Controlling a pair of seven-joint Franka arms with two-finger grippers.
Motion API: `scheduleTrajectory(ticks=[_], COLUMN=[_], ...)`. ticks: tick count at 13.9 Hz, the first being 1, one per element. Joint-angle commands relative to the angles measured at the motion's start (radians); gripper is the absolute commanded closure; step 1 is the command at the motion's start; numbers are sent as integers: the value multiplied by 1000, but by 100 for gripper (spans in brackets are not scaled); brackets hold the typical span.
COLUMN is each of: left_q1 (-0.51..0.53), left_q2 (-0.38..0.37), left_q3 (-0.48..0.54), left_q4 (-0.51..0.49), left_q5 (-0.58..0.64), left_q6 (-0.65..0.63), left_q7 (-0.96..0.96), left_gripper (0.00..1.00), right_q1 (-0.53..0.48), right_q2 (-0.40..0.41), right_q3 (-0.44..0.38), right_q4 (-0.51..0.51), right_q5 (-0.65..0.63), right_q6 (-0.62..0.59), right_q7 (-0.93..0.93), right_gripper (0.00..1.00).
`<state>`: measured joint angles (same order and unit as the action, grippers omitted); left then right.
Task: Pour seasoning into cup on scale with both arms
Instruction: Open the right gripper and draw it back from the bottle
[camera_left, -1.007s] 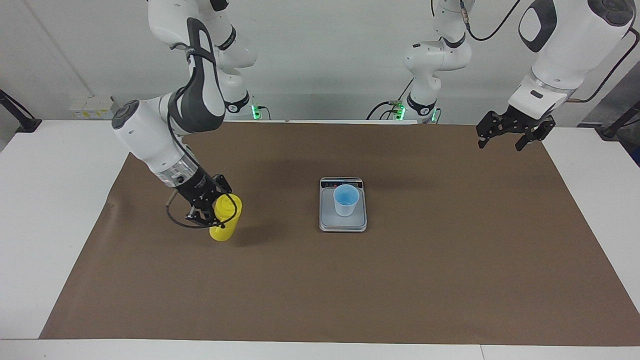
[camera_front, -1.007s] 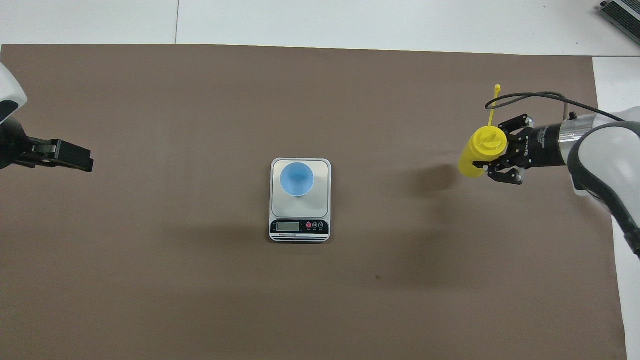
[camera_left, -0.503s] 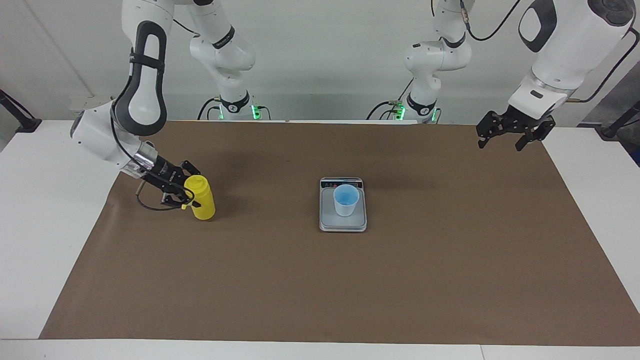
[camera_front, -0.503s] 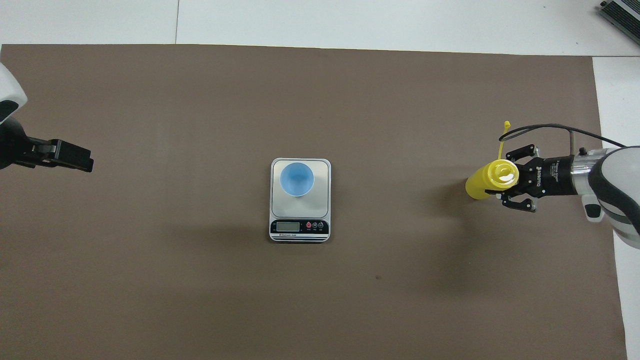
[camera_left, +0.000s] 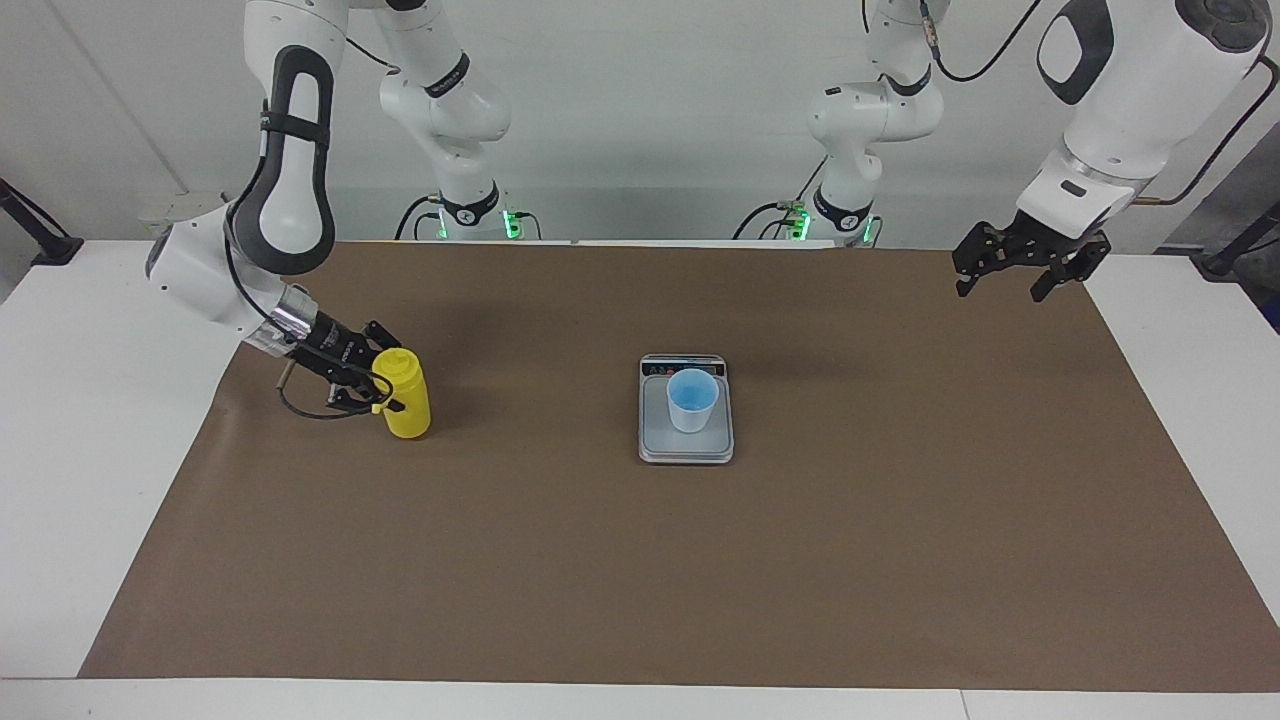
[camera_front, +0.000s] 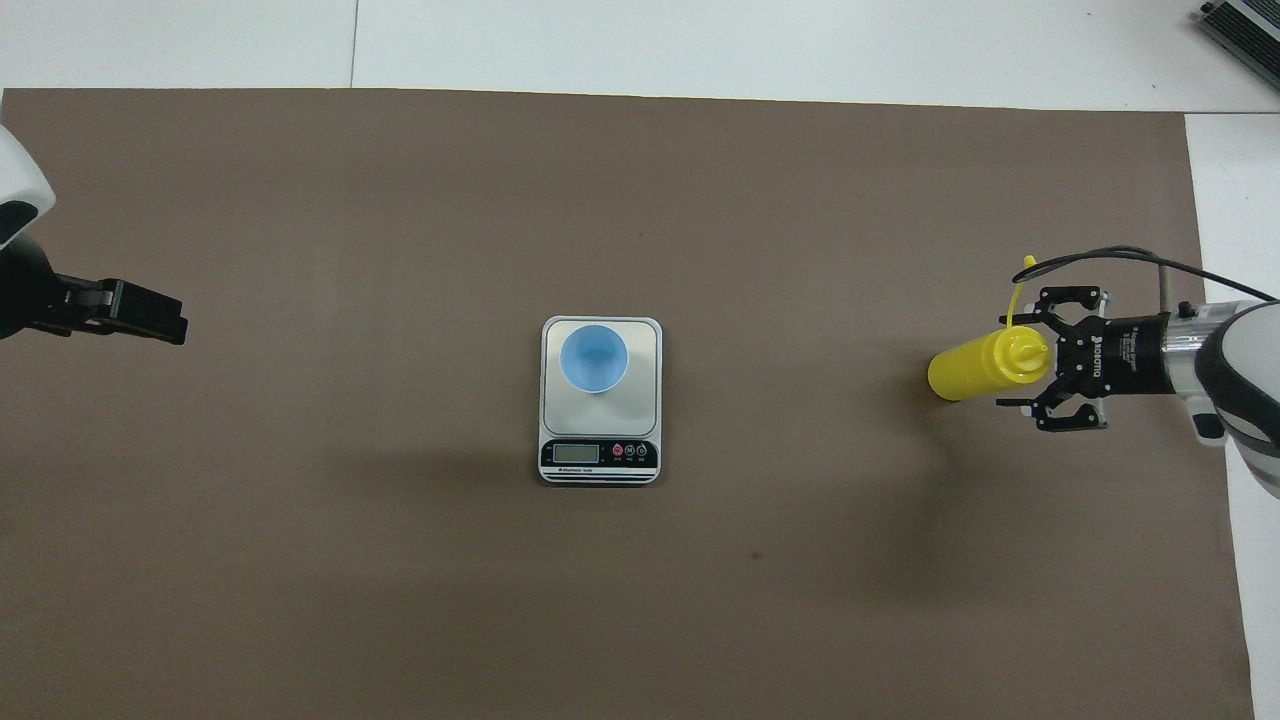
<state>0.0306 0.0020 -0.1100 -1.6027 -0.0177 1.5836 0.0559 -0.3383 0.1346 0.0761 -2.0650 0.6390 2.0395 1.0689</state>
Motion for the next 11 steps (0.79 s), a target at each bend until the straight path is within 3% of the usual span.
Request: scheduleTrajectory(ticks=[1,8,11], left_q1=[6,6,8], left_q2=[-22,-22,-22], left_q3=[-5,-5,-5], left_q4=[-23,-23,-23], left_q5=[9,9,9], left_q6=[0,0,0], left_q7=[12,12,12], left_gripper=[0,0,0], right_q1=[-42,-59,-48], right_q2=[-15,-21,-84], right_q3=[7,14,14], right_q4=[8,85,85], right_q5=[-88,-471,-481], right_q6=[5,-8,-69], right_q7=[-36,-456,-712], right_gripper=[0,0,0])
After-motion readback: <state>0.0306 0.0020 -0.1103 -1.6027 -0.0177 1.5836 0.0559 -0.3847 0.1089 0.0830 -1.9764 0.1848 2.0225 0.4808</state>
